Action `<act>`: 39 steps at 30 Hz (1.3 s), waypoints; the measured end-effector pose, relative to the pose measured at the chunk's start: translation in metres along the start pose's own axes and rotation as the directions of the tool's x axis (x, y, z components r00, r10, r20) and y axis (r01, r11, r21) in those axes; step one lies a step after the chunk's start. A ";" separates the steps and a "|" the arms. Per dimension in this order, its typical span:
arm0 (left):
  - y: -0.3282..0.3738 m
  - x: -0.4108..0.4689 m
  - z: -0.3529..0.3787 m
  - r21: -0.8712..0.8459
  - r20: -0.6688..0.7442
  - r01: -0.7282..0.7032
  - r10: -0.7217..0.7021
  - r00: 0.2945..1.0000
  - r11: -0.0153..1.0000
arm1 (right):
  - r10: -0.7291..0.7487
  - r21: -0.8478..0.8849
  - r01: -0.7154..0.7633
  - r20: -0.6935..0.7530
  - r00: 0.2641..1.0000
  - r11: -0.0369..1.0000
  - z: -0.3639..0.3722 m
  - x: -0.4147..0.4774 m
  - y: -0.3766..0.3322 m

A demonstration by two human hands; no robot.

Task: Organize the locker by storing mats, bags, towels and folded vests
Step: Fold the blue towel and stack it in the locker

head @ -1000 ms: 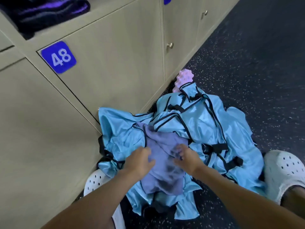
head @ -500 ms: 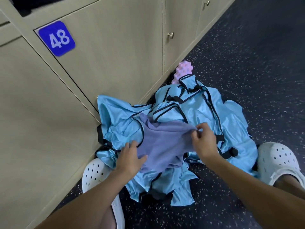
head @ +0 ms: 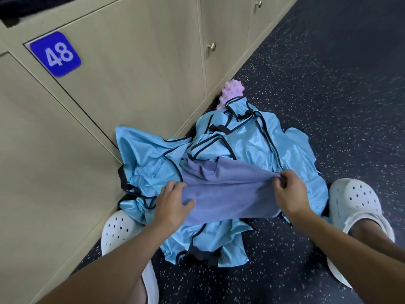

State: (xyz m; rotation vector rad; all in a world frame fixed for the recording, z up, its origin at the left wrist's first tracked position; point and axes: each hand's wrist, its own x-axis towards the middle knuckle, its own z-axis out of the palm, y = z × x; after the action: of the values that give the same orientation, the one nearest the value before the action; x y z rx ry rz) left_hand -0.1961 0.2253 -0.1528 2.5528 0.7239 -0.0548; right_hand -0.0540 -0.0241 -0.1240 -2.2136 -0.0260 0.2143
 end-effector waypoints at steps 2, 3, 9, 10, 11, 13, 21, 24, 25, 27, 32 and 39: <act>0.010 0.008 -0.004 0.017 -0.055 -0.085 0.085 0.995 0.996 | 0.028 0.011 -0.028 -0.058 0.998 1.000 -0.006 0.003 0.005; 0.015 0.015 -0.006 0.037 -0.079 -0.140 0.142 0.987 0.990 | 0.038 0.015 -0.037 -0.088 0.995 0.999 -0.010 0.006 0.007; 0.047 0.049 -0.007 0.328 0.069 -0.388 0.388 0.919 0.861 | 0.040 -0.133 -0.041 -0.005 0.999 0.990 -0.018 0.011 0.031; 0.052 0.053 -0.007 0.391 0.076 -0.377 0.379 0.922 0.840 | 0.035 -0.124 -0.034 0.004 0.999 0.992 -0.016 0.008 0.033; 0.057 0.057 -0.007 0.438 0.082 -0.366 0.369 0.926 0.821 | 0.030 -0.096 -0.027 0.035 0.999 0.995 -0.013 0.003 0.035; 0.064 0.063 -0.009 0.486 0.095 -0.373 0.376 0.922 0.791 | 0.020 -0.054 -0.013 0.134 0.991 0.998 -0.003 -0.010 0.039; 0.070 0.069 -0.023 0.356 0.224 -0.500 0.447 0.866 0.789 | -0.024 0.067 -0.011 0.500 0.866 0.998 0.072 -0.067 0.041; 0.069 0.067 -0.031 0.304 0.232 -0.515 0.462 0.856 0.802 | 0.041 0.140 -0.139 0.543 0.839 0.980 0.095 -0.076 0.038; 0.069 0.067 -0.033 0.277 0.213 -0.508 0.463 0.860 0.815 | 0.054 0.153 -0.159 0.533 0.844 0.975 0.102 -0.078 0.037; 0.066 0.068 -0.034 0.226 0.170 -0.497 0.468 0.867 0.838 | 0.096 0.181 -0.202 0.470 0.878 0.962 0.112 -0.078 0.037; 0.062 0.068 -0.033 0.175 0.174 -0.496 0.469 0.866 0.850 | 0.242 0.292 -0.331 0.301 0.922 0.897 0.127 -0.080 0.034; 0.063 0.063 -0.037 0.032 0.134 -0.450 0.442 0.887 0.893 | 0.321 0.380 -0.350 0.139 0.937 0.856 0.109 -0.081 0.017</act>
State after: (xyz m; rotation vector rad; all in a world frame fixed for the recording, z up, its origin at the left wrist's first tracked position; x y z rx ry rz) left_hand -0.1141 0.2265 -0.1026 2.6826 0.0747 -0.0828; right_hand -0.1528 0.0439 -0.1902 -1.7845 0.3423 0.4514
